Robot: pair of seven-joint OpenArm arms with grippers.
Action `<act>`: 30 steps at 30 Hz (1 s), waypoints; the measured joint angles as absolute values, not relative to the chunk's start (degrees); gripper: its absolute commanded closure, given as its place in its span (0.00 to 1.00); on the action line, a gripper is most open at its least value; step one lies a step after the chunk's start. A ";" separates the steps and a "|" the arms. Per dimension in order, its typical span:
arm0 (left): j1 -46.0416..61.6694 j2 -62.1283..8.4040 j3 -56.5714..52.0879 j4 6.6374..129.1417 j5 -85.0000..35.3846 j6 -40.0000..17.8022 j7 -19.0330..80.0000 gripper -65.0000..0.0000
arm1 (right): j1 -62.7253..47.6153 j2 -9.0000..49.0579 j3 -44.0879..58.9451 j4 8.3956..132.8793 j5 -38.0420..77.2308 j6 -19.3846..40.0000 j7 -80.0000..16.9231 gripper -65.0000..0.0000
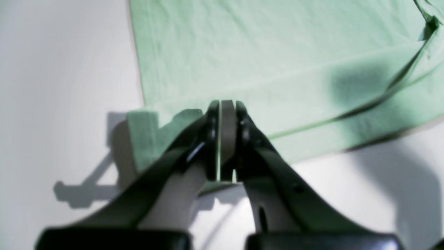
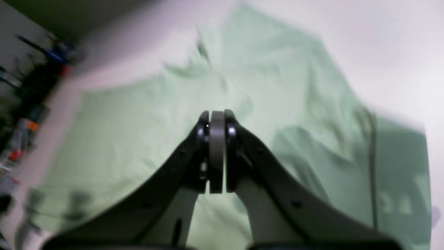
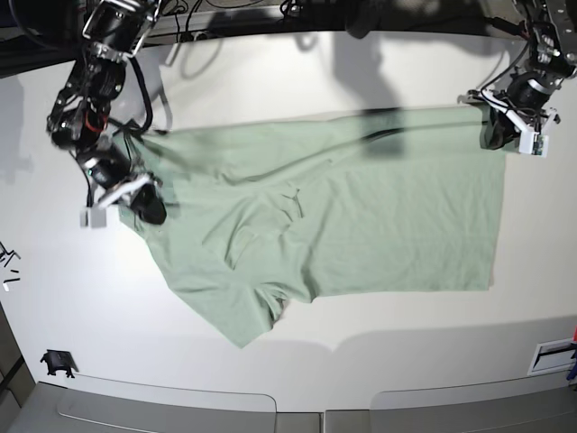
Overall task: Fold the T-shirt properly
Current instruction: 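Grasp the shirt's shoulder and hem edge with both grippers and pull toward robot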
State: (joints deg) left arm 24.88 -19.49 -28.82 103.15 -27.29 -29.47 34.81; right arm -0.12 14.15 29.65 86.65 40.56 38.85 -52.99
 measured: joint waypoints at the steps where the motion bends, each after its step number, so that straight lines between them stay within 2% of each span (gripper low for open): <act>1: 24.67 -19.46 -28.49 101.75 -26.79 -29.02 34.17 1.00 | -1.54 14.11 29.04 86.61 37.71 38.81 -50.76 1.00; 5: 22.96 -19.35 -27.68 92.58 -26.39 -28.80 34.24 1.00 | -5.98 14.15 25.54 86.30 28.49 37.30 -43.40 1.00; 11: 22.85 -19.55 -27.81 86.87 -28.25 -28.77 35.03 1.00 | -9.06 14.13 19.22 85.95 21.17 34.26 -42.94 1.00; 19: 26.59 -19.55 -27.97 89.01 -30.68 -29.04 37.98 1.00 | -13.72 15.35 18.92 85.80 23.86 34.04 -41.25 1.00; 30: 40.12 -19.35 -33.85 99.02 -30.28 -28.73 41.54 1.00 | -21.93 17.76 21.93 86.26 30.20 34.30 -41.91 1.00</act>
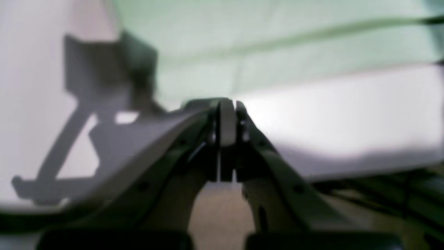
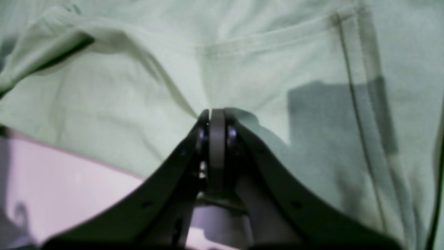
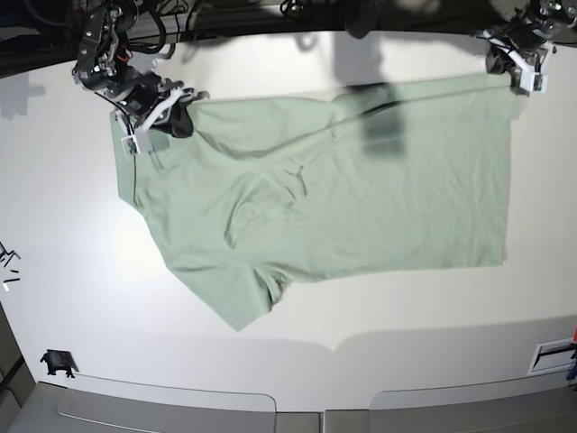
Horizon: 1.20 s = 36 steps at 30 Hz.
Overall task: Fold the T-shirt properly
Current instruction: 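Grasp the shirt's shoulder and hem edge with both grippers and pull toward robot, then release and move both grippers to the shirt's opposite long edge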
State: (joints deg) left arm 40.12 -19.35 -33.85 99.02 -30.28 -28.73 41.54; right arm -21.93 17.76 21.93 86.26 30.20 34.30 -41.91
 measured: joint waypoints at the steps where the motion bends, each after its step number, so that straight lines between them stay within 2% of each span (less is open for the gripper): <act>1: 40.95 -19.38 -34.65 99.53 -30.48 -28.69 41.98 1.00 | -22.57 17.74 22.96 86.26 32.53 34.48 -43.66 1.00; 7: 41.58 -19.35 -38.00 99.81 -32.82 -28.62 42.04 1.00 | -23.99 17.72 29.56 85.97 40.84 37.12 -51.94 1.00; 12: 40.27 -18.79 -38.50 99.81 -36.27 -28.80 35.92 1.00 | -24.12 17.63 32.75 85.93 42.57 37.12 -52.38 1.00; 17: 31.90 -17.98 -37.08 99.79 -34.57 -29.10 36.80 1.00 | -23.64 17.69 32.67 85.91 43.59 37.10 -52.40 1.00; 23: 27.53 -18.22 -31.24 96.20 -30.50 -29.04 38.61 1.00 | -23.64 17.67 32.64 85.91 43.62 37.12 -52.34 1.00; 28: 28.62 -18.28 -30.04 91.66 -31.24 -29.04 40.12 1.00 | -23.64 17.69 32.67 85.93 43.81 37.12 -54.11 1.00; 36: 34.94 -18.44 -30.22 91.90 -36.73 -29.67 38.92 1.00 | -24.67 17.98 32.80 86.08 44.86 38.22 -56.49 1.00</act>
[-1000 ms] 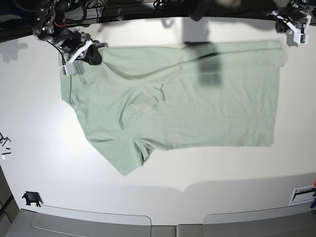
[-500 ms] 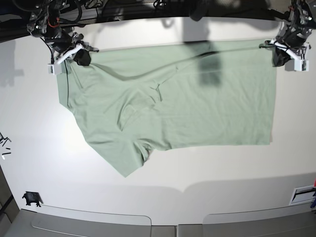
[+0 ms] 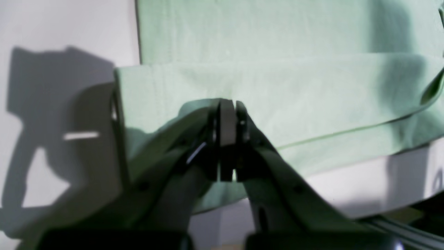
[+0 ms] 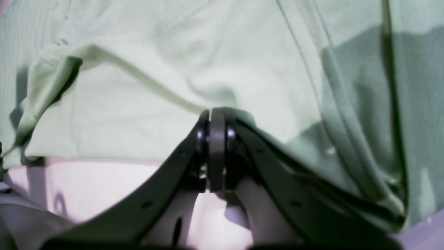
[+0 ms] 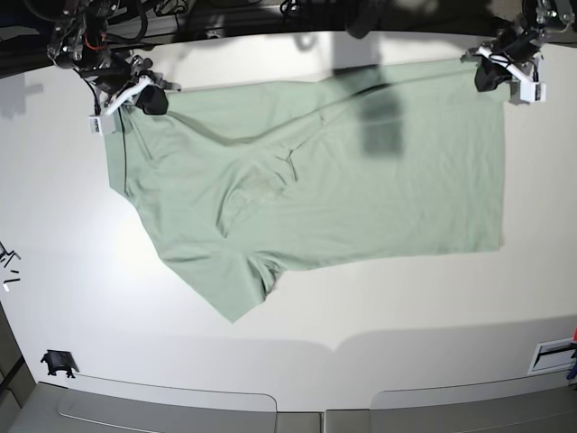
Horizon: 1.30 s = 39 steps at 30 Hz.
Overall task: Fold the T-shirt properly
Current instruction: 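Release and move both grippers to the shirt's opposite long edge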
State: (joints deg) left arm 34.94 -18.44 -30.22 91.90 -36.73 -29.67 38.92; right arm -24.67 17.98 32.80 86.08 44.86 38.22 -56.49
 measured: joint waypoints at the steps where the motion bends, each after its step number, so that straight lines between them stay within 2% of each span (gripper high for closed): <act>1: 35.07 -18.44 -30.22 91.92 -36.91 -29.67 38.92 1.00 | -24.84 17.98 32.80 86.11 44.88 38.22 -56.60 1.00; 13: 35.05 -18.57 -30.22 91.92 -36.88 -29.69 39.03 1.00 | -29.41 17.91 38.46 86.26 46.63 38.65 -59.57 1.00; 19: 35.07 -18.59 -30.22 93.32 -35.90 -29.56 39.99 1.00 | -29.56 21.45 42.78 86.04 56.75 37.82 -65.84 1.00; 23: 35.46 -18.55 -30.11 97.93 -34.04 -28.75 40.84 1.00 | -29.19 24.27 43.40 86.04 64.90 37.98 -65.89 1.00; 26: 35.90 -18.41 -30.02 103.44 -33.43 -28.40 40.27 0.81 | -25.80 25.36 43.46 86.04 66.43 38.02 -66.06 1.00; 28: 35.66 -18.41 -30.04 107.46 -33.78 -28.53 38.15 0.73 | -21.91 25.58 43.48 86.04 66.17 38.20 -65.95 1.00; 29: 35.55 -18.44 -30.00 109.32 -34.13 -28.67 36.95 0.71 | -19.84 25.71 43.48 86.04 66.19 38.72 -65.91 0.95; 31: 35.55 -18.48 -30.00 112.29 -34.28 -28.93 36.42 0.71 | -15.33 25.65 43.44 86.02 65.12 39.66 -65.39 0.67; 32: 35.62 -18.57 -30.00 113.19 -34.02 -28.73 36.49 0.71 | -12.95 25.65 43.35 86.02 63.37 39.68 -63.96 0.57; 33: 35.68 -18.61 -30.00 113.78 -33.80 -28.71 36.53 0.71 | -10.63 25.61 43.18 86.00 61.08 39.66 -61.45 0.52; 37: 35.73 -18.57 -30.00 114.15 -33.58 -28.77 36.49 0.70 | -2.22 25.82 39.83 85.91 49.60 39.70 -51.18 0.52; 39: 35.81 -18.59 -30.00 114.13 -32.56 -28.73 36.56 0.70 | 1.91 25.98 35.86 84.40 45.34 39.72 -49.95 0.52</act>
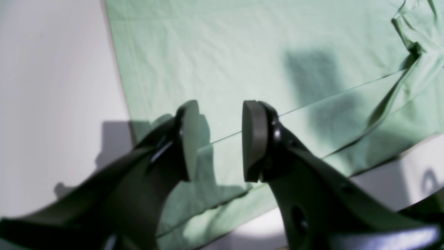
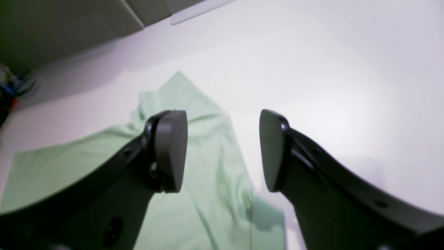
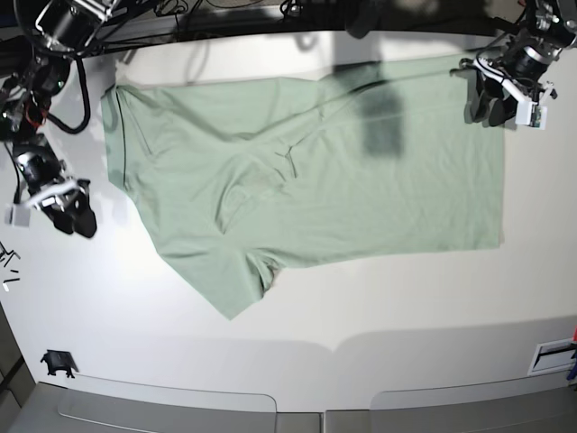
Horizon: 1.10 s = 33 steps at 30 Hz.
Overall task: Fold the T-shirt properly
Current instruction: 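Release and move both grippers to the shirt's opposite long edge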
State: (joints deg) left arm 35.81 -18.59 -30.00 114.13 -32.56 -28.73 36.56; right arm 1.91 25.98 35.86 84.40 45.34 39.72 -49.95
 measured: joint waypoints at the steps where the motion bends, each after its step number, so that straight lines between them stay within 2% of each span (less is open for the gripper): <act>1: 35.86 -18.61 -30.00 114.13 -32.14 -28.77 36.71 0.70 | 4.14 26.20 33.26 82.54 44.10 39.70 -49.78 0.51; 4: 35.81 -18.55 -30.00 114.13 -32.08 -28.60 36.86 0.70 | 11.46 26.11 25.21 74.35 40.23 39.77 -48.73 0.47; 8: 35.83 -18.65 -30.04 114.13 -30.30 -28.56 36.93 0.70 | 21.45 25.93 17.34 58.59 33.15 39.70 -43.13 0.47; 15: 35.86 -18.50 -30.00 114.13 -29.34 -27.46 36.86 0.68 | 33.36 26.44 14.28 32.95 23.86 39.46 -36.53 0.47; 19: 35.83 -18.57 -30.00 114.13 -29.32 -27.27 36.84 0.68 | 34.13 25.89 13.45 28.40 21.87 38.98 -34.65 0.47; 28: 35.86 -18.55 -30.00 114.13 -29.47 -27.27 36.64 0.68 | 34.15 22.50 8.58 28.38 22.52 38.96 -34.89 0.48; 30: 35.86 -18.55 -30.00 114.13 -29.47 -27.27 36.64 0.68 | 34.13 22.57 8.29 28.40 22.50 39.07 -34.92 0.58; 33: 35.64 -18.48 -30.00 114.13 -29.50 -25.45 36.53 0.68 | 33.95 22.87 8.29 28.38 22.48 39.03 -35.38 0.88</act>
